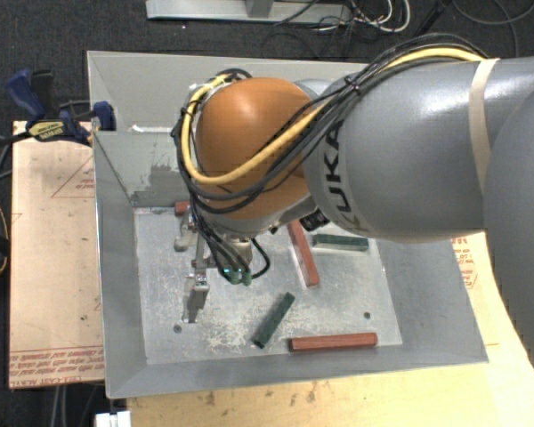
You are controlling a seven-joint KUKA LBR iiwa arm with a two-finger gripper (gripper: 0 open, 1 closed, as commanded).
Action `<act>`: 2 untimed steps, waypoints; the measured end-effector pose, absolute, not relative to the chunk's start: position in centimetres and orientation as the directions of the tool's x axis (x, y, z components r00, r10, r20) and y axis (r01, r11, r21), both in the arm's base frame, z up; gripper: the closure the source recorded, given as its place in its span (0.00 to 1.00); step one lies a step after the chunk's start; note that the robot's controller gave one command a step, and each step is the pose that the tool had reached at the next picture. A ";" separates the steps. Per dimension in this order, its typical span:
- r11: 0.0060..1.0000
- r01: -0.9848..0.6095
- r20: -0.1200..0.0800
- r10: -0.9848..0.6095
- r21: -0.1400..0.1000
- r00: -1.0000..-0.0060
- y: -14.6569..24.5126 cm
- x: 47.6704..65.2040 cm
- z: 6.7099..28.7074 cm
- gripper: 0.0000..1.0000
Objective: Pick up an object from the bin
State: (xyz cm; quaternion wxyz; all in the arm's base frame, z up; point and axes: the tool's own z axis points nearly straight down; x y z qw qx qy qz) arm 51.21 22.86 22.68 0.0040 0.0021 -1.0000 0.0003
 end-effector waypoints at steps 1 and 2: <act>1.000 -0.001 0.000 -0.001 0.001 -1.000 22.7 51.4 23.1 0.00; 0.997 -0.079 -0.008 -0.079 0.005 -0.997 21.3 51.1 21.1 0.00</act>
Offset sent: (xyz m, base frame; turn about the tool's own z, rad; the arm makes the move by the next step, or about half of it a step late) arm -0.0123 -0.0728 -0.0851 -0.2756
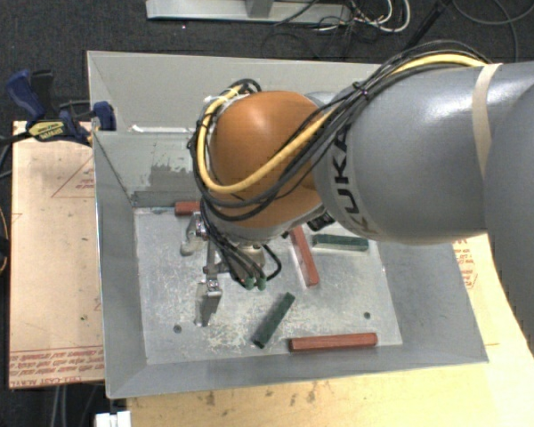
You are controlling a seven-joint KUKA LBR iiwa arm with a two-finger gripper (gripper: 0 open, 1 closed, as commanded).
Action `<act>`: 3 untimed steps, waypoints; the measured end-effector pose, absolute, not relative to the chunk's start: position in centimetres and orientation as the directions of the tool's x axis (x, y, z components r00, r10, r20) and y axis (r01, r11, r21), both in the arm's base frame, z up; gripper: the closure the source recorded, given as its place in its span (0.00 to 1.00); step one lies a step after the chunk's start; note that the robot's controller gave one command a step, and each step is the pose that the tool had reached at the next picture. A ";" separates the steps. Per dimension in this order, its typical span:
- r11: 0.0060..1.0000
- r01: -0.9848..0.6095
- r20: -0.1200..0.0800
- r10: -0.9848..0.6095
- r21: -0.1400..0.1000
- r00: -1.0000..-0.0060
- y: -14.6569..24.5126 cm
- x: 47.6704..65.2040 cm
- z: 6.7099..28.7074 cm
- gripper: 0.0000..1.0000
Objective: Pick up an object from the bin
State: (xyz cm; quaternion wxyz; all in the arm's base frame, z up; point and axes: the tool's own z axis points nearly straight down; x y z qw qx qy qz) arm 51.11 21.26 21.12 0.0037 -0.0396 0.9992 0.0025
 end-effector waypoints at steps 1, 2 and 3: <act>0.976 -0.218 -0.001 -0.218 0.001 -0.976 18.4 54.3 18.5 0.00; 0.953 -0.302 -0.003 -0.302 -0.001 -0.953 16.7 52.4 16.9 0.00; 0.921 -0.391 -0.001 -0.391 0.003 -0.921 12.3 52.3 14.1 0.00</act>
Offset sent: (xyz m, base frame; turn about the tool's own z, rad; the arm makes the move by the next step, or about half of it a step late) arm -0.0188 -0.0566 -0.0556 -0.2850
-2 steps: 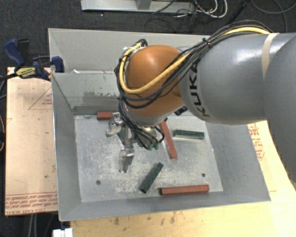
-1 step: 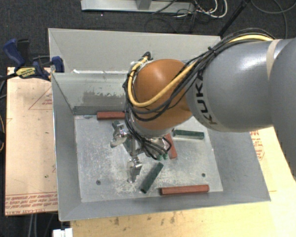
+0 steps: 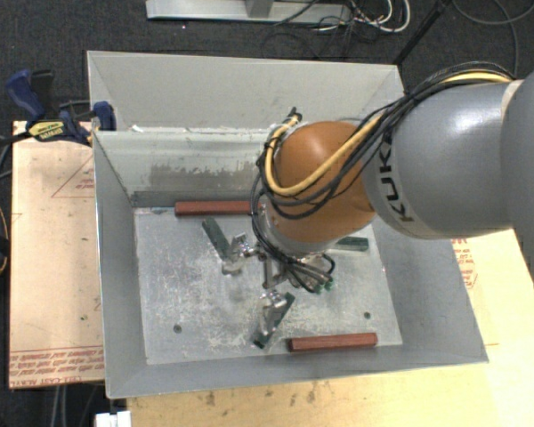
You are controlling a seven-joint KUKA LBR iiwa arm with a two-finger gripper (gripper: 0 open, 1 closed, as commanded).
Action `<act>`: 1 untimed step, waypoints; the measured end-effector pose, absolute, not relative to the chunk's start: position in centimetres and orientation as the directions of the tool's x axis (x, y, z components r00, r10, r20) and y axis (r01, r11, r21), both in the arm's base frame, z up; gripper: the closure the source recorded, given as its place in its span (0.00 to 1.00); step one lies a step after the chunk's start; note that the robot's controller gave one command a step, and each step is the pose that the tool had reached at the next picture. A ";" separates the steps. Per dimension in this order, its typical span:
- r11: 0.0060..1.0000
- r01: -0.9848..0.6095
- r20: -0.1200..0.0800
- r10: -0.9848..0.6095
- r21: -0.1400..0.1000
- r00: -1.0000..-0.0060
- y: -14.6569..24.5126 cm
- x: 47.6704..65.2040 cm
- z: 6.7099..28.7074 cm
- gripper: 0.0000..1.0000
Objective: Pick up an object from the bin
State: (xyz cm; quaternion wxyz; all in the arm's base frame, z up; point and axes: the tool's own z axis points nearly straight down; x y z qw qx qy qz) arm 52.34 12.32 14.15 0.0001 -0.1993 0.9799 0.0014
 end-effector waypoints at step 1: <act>0.824 -0.567 0.000 -0.567 -0.003 -0.824 10.1 50.7 9.9 0.00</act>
Offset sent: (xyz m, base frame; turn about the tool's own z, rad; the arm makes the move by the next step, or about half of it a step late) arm -0.0194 -0.0566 -0.0715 -0.2769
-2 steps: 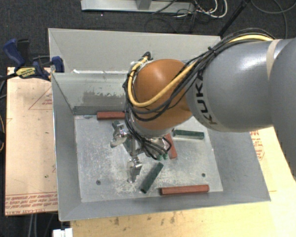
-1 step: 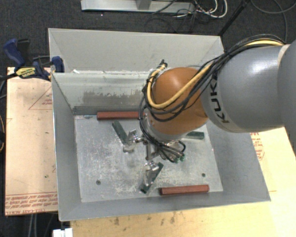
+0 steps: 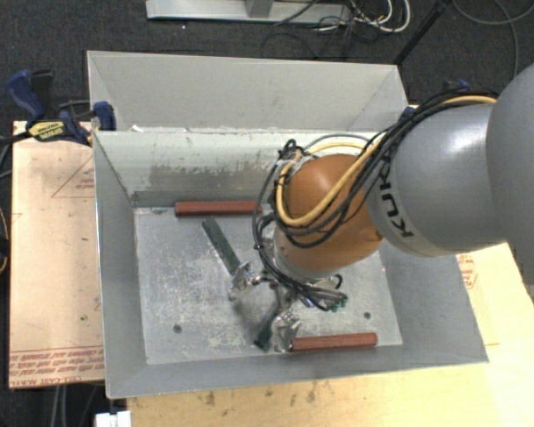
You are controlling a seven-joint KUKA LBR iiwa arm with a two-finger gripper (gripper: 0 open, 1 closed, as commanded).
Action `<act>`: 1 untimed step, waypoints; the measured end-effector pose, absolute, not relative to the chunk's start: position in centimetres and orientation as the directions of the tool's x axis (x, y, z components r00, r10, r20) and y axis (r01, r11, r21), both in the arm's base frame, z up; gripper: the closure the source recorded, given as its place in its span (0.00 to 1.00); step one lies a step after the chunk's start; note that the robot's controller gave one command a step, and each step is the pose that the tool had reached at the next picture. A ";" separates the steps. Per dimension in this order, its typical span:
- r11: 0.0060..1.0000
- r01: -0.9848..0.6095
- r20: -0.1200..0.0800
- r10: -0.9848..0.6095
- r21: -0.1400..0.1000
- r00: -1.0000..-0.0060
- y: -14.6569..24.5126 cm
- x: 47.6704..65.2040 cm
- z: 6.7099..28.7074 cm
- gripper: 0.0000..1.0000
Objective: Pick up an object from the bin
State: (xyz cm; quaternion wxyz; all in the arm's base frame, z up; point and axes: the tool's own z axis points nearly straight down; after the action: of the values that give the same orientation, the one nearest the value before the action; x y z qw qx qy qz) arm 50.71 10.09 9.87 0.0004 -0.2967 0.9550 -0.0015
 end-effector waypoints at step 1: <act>0.781 -0.625 -0.016 -0.625 -0.004 -0.781 7.0 50.9 7.7 1.00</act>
Offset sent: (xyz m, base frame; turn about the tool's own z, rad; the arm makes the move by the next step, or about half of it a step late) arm 0.0000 0.0000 0.0000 0.0000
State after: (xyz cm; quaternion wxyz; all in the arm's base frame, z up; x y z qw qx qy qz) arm 50.93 7.03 7.72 0.0081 -0.3310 0.9436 0.0009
